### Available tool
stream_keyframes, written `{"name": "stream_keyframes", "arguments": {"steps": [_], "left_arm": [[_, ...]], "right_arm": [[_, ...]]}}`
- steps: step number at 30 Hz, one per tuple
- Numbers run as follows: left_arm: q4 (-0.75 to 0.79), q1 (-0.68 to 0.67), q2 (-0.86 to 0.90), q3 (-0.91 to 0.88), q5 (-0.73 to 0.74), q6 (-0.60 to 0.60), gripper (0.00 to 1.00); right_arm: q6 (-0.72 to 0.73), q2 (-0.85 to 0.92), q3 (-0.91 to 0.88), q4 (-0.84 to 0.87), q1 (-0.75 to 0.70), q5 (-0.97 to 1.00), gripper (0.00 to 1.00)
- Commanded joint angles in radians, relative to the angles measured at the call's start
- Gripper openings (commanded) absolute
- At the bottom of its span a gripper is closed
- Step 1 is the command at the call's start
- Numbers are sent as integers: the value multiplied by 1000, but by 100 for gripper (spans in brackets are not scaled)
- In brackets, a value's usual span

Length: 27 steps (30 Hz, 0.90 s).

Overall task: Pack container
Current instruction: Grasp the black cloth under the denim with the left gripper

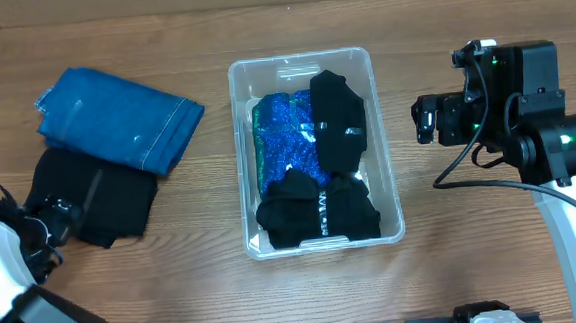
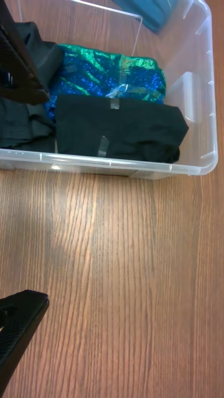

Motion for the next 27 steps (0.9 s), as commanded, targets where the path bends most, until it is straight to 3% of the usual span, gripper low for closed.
{"name": "stream_keyframes", "arguments": {"steps": [1, 8, 9, 10, 11, 12, 13, 17, 19, 24, 27], "left_arm": [[104, 0, 99, -6, 149, 162, 100], [250, -2, 376, -6, 280, 200, 100], [258, -2, 395, -6, 339, 201, 96], [262, -2, 407, -6, 410, 201, 73], [262, -3, 409, -6, 464, 201, 37], [257, -3, 406, -3, 501, 200, 10], [241, -3, 402, 3, 509, 183, 4], [133, -3, 324, 63, 664, 167, 4], [72, -4, 197, 88, 774, 170, 4], [22, -59, -130, 126, 796, 156, 4], [28, -200, -304, 178, 796, 137, 4]], "right_arm": [[9, 0, 8, 7, -3, -6, 100], [9, 27, 8, 7, -3, -6, 100], [9, 27, 8, 7, -3, -6, 100], [9, 27, 8, 7, -3, -6, 100], [9, 27, 8, 6, -3, -6, 100], [9, 27, 8, 6, -3, -6, 100], [9, 27, 8, 5, -3, -6, 100], [9, 27, 8, 3, -3, -6, 100], [9, 27, 8, 4, -3, -6, 100], [9, 27, 8, 12, -3, -6, 100], [9, 27, 8, 16, -3, -6, 100]]}}
